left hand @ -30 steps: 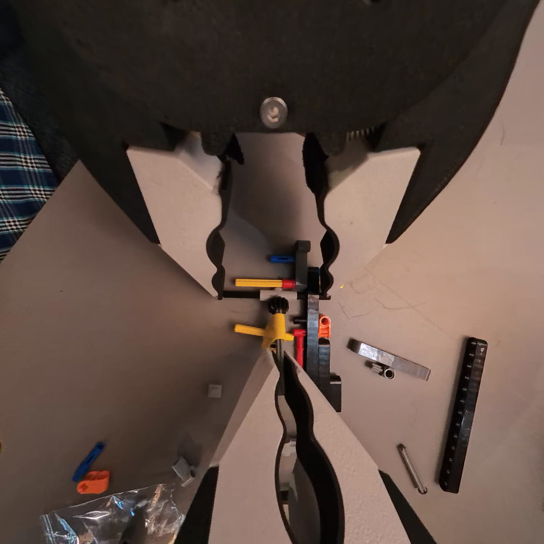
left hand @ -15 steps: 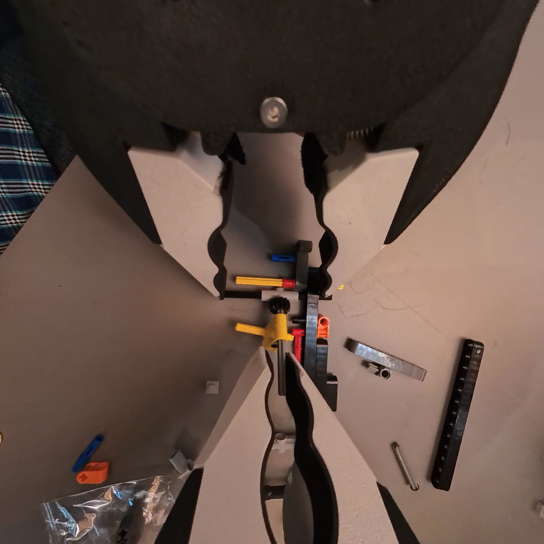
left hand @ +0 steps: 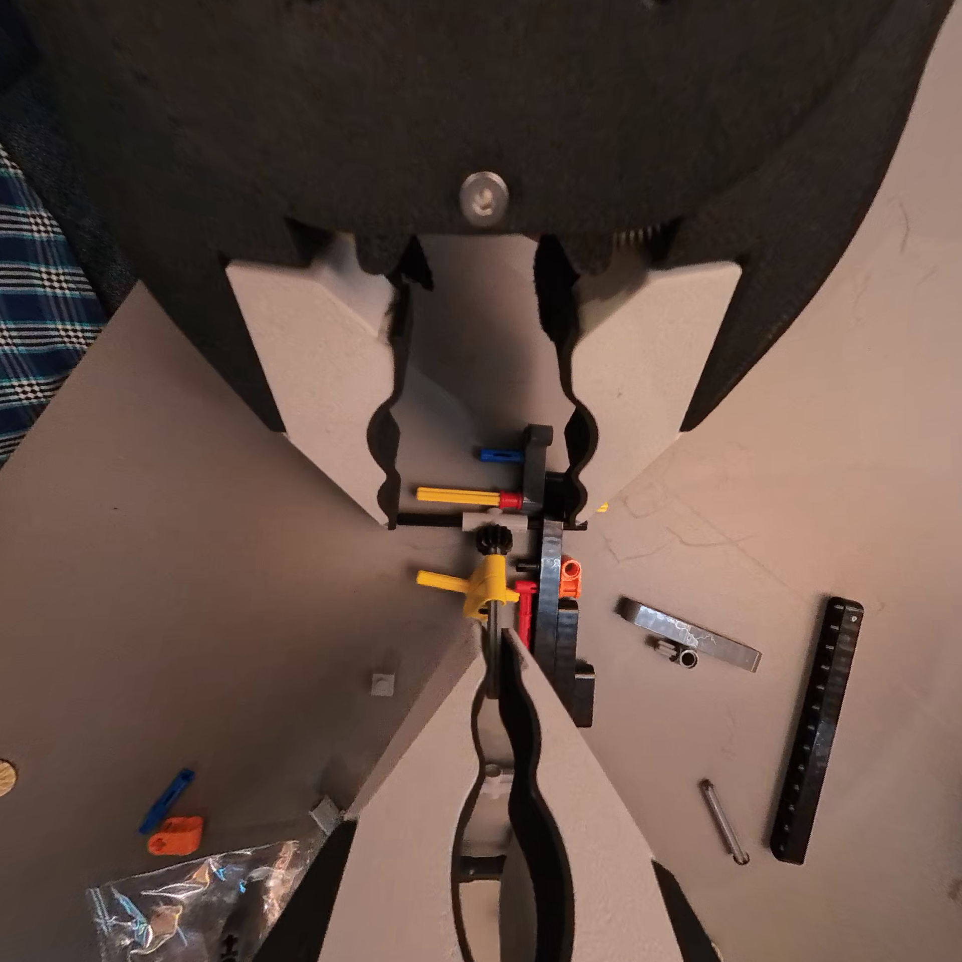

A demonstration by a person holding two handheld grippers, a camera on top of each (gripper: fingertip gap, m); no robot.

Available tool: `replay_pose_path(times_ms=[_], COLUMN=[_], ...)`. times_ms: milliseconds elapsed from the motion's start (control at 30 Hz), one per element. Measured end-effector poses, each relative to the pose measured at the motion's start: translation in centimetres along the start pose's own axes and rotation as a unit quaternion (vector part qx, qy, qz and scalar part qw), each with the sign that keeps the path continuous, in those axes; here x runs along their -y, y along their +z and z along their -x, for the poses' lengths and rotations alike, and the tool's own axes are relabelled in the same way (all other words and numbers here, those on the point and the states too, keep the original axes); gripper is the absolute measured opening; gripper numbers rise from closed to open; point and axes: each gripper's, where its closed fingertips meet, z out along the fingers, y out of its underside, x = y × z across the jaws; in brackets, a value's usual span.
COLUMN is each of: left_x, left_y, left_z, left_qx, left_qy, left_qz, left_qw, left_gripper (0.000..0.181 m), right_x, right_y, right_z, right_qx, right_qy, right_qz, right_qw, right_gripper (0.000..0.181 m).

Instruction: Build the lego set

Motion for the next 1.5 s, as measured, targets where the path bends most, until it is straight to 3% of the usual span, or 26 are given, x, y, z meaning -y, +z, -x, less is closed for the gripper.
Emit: replay_pose_path(times_ms=[500,1500], left_x=[0.1,0.1], left_y=[0.0,0.0], left_z=[-0.2,-0.1], left_qx=[-0.004,0.001], left_qy=[0.001,0.004], left_qz=[-0.009,-0.006], left_qw=[1.0,1.0], left_gripper=[0.058,0.054], right_x=[2.7,0.1], right_y=[-0.3,-2.2], right_z=[0.4,0.7], right_qx=[0.02,-0.001], right_qy=[0.008,0.068], right_qz=[-0.033,-0.074], right_qw=[0.999,0.995], right_gripper=[0.001,0.013])
